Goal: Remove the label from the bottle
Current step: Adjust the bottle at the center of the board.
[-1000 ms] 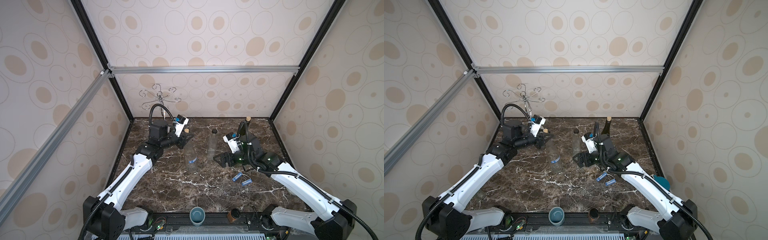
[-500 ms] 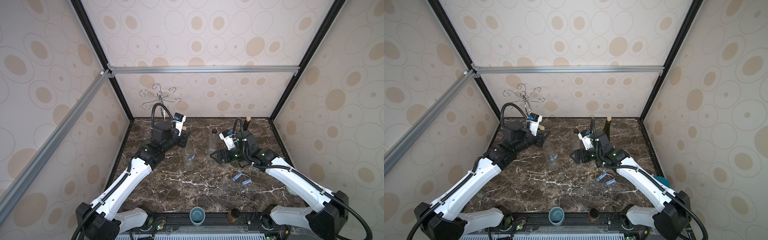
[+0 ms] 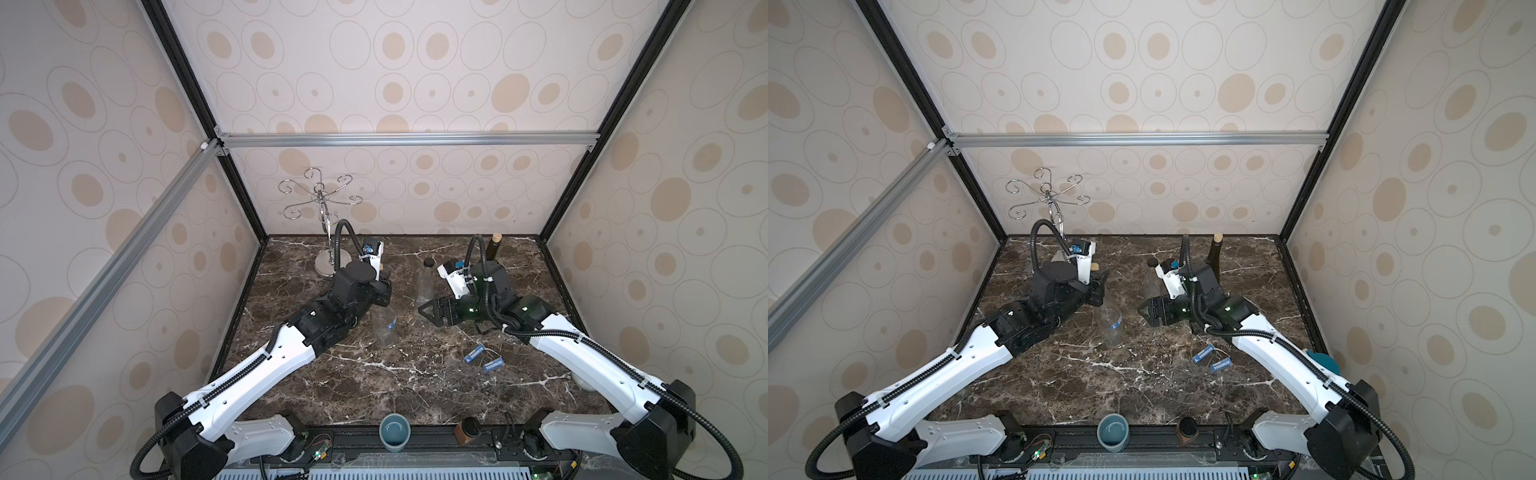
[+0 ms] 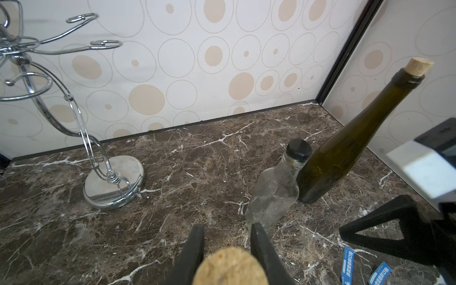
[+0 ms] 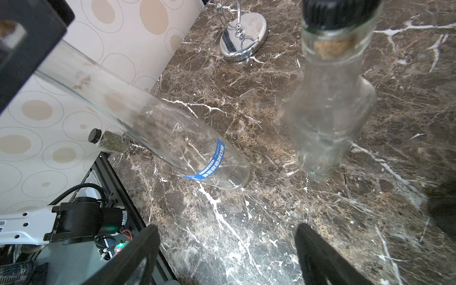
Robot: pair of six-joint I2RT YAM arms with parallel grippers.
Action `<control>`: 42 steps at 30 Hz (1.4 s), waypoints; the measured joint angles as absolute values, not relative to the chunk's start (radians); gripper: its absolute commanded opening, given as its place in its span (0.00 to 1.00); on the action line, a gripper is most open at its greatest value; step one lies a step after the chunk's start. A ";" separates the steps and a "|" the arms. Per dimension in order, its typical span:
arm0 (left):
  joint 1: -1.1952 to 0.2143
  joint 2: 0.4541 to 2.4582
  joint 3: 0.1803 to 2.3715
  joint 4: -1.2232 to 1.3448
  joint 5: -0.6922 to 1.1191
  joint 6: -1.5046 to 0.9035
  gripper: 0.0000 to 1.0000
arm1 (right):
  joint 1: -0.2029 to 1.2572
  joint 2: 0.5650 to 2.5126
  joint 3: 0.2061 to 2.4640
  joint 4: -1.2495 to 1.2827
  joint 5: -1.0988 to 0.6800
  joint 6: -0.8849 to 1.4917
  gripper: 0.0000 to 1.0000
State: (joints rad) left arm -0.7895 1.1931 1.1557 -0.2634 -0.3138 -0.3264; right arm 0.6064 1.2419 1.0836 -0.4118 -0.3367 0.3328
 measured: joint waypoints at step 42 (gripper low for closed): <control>-0.744 1.050 1.098 -0.229 -0.065 -0.231 1.00 | 0.640 1.182 1.055 -0.433 -0.279 0.323 0.92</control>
